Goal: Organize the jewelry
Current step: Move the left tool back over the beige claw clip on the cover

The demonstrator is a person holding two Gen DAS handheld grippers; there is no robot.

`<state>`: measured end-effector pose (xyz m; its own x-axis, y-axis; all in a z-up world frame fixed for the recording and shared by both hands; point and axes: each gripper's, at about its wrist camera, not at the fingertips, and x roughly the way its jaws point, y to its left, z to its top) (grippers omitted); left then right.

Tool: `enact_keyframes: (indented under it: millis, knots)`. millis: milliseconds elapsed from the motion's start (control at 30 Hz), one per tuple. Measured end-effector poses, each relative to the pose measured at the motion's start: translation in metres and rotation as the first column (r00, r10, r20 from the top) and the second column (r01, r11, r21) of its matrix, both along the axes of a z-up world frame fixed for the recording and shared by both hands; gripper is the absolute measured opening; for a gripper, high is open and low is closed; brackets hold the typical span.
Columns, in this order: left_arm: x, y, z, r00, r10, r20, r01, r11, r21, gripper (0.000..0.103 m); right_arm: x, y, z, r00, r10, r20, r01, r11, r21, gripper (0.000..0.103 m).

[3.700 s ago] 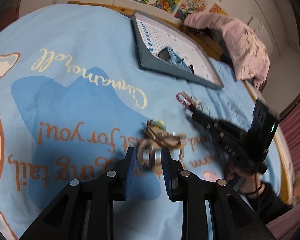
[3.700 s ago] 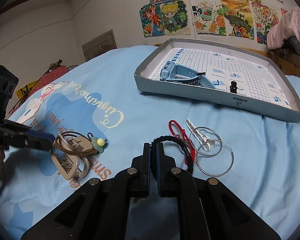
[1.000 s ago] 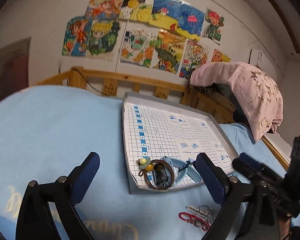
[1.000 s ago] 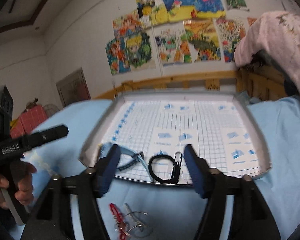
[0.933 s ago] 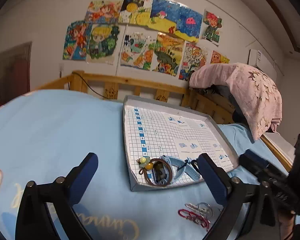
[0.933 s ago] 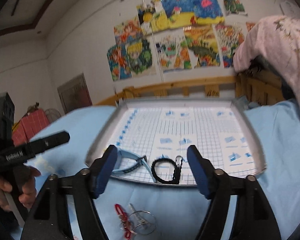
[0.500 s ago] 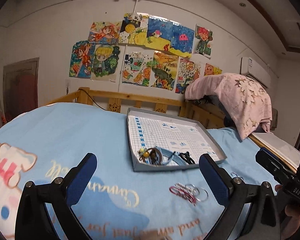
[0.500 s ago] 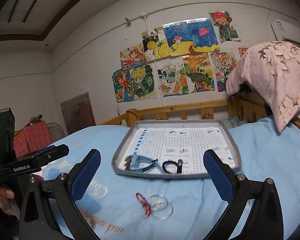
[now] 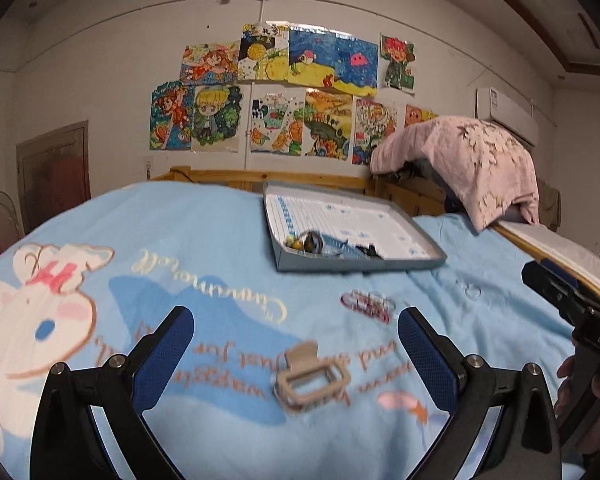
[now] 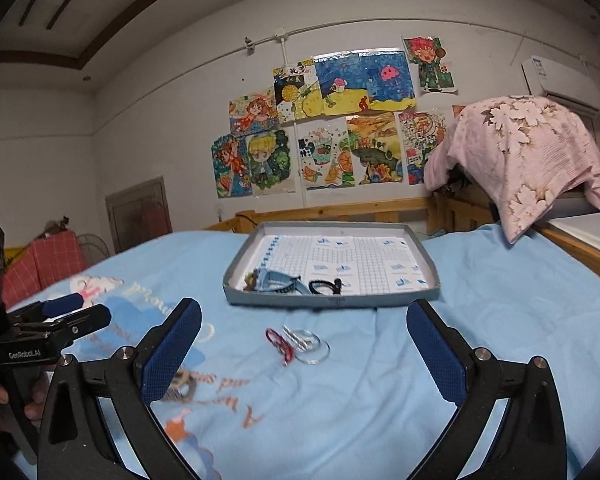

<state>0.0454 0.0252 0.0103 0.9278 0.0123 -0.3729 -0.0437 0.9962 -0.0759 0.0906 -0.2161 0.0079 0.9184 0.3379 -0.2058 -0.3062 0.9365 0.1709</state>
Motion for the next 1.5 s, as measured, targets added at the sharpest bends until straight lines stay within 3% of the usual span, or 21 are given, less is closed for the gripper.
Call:
enact_keyframes:
  millis: [167,600,1033,1500]
  knots:
    - [-0.003,0.004,-0.018,0.999,0.015,-0.043,-0.016,0.999,-0.032,0.103,-0.01,0.003,-0.011,1.0,-0.011,-0.012,0.01,0.999,-0.049,0.101]
    - [0.002,0.003,-0.038,0.994,0.011,-0.112,-0.016,0.999,-0.037,0.103,-0.006,0.001,-0.036,0.996,-0.023,-0.082,0.018,0.998,-0.063,0.101]
    - [0.014,0.002,-0.03,0.991,0.022,-0.134,-0.027,0.999,-0.036,0.103,0.014,0.003,-0.029,0.991,0.021,-0.132,-0.024,0.999,-0.02,0.101]
    - [0.033,0.004,-0.037,0.983,0.006,-0.184,-0.02,0.997,-0.075,0.103,0.064,0.013,-0.019,0.992,0.066,-0.105,-0.07,0.997,-0.038,0.101]
